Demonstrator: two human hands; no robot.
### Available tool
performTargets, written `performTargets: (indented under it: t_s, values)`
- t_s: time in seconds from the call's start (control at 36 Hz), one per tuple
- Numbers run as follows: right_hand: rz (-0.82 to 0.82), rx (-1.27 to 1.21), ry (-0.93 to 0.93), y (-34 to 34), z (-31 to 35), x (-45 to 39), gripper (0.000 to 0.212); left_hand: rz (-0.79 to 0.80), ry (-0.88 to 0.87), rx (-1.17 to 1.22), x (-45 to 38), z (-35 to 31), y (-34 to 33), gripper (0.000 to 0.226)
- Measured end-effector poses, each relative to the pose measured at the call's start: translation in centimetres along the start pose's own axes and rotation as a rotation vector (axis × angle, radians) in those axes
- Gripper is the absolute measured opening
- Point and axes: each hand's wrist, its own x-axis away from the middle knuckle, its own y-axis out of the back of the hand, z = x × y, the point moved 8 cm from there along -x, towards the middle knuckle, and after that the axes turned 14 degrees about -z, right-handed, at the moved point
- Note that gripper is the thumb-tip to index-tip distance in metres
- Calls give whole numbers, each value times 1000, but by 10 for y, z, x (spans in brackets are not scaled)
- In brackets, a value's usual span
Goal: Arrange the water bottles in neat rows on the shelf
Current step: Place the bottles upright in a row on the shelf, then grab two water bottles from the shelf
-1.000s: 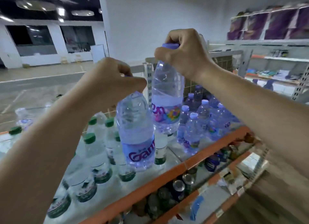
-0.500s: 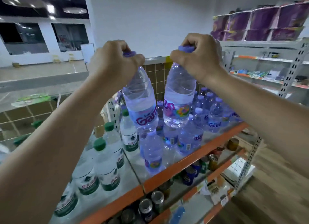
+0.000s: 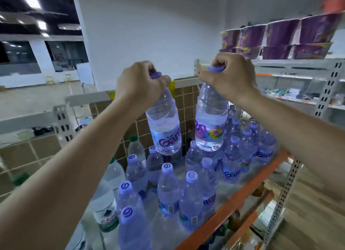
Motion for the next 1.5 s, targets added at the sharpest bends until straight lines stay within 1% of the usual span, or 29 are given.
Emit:
performTargets:
  t_s: [0.14, 0.25, 0.31, 0.36, 0.42, 0.44, 0.56, 0.72, 0.86, 0.94, 1.03, 1.11, 1.19, 1.25, 1.28, 1.31, 1.33, 1.39, 1.42, 1.44, 1.5]
  values:
    - [75, 75, 19, -19, -38, -5, 31, 85, -19, -44, 0, 6, -56, 24]
    - [192, 132, 23, -45, -76, -2, 32, 186, -2, -158, 9, 21, -102, 22]
    - [300, 80, -10, -65, -95, 3, 33, 256, 20, -226, 15, 31, -124, 23]
    - [463, 58, -45, -84, -114, 9, 33, 337, 42, -296, 23, 41, -144, 23]
    - [687, 141, -26, -97, -129, 23, 30, 420, 63, -361, 33, 50, -162, 21]
    - [764, 178, -11, -101, -134, 30, 28, 460, 63, -388, 37, 54, -170, 20]
    - [950, 230, -13, -117, -155, 56, 26, 578, 88, -480, 53, 69, -192, 16]
    - [1218, 326, 28, -135, -174, 94, 35, 676, 143, -530, 74, 93, -210, 14]
    - [1427, 326, 5, -144, -182, 123, 30, 737, 175, -560, 91, 106, -221, 16]
    - [1482, 312, 1, -146, -183, 135, 25, 772, 193, -569, 102, 113, -224, 20]
    - [1510, 273, -23, -150, -183, 144, 26, 775, 221, -556, 109, 115, -223, 22]
    - [1521, 248, -17, -153, -179, 151, 26, 778, 216, -547, 111, 113, -222, 20]
    - [1558, 252, -21, -152, -176, 157, 26, 794, 238, -527, 116, 114, -221, 13]
    - [1585, 277, -35, -149, -176, 159, 31, 804, 252, -506, 120, 117, -219, 9]
    - [1598, 290, -42, -148, -176, 160, 37, 812, 258, -493, 121, 118, -219, 11]
    - [1612, 307, -42, -147, -176, 160, 41, 823, 259, -484, 123, 118, -218, 18]
    - [1627, 327, -35, -147, -175, 160, 43, 836, 258, -483, 125, 119, -216, 30]
    - [1643, 376, 3, -147, -173, 159, 40, 847, 263, -478, 128, 118, -210, 51]
    - [1637, 401, 36, -149, -169, 156, 39, 835, 261, -471, 128, 117, -206, 54]
    - [1613, 419, 78, -152, -164, 152, 42, 814, 260, -465, 126, 116, -200, 53]
    - [1514, 412, 163, -158, -148, 139, 48, 743, 252, -462, 120, 115, -186, 46]
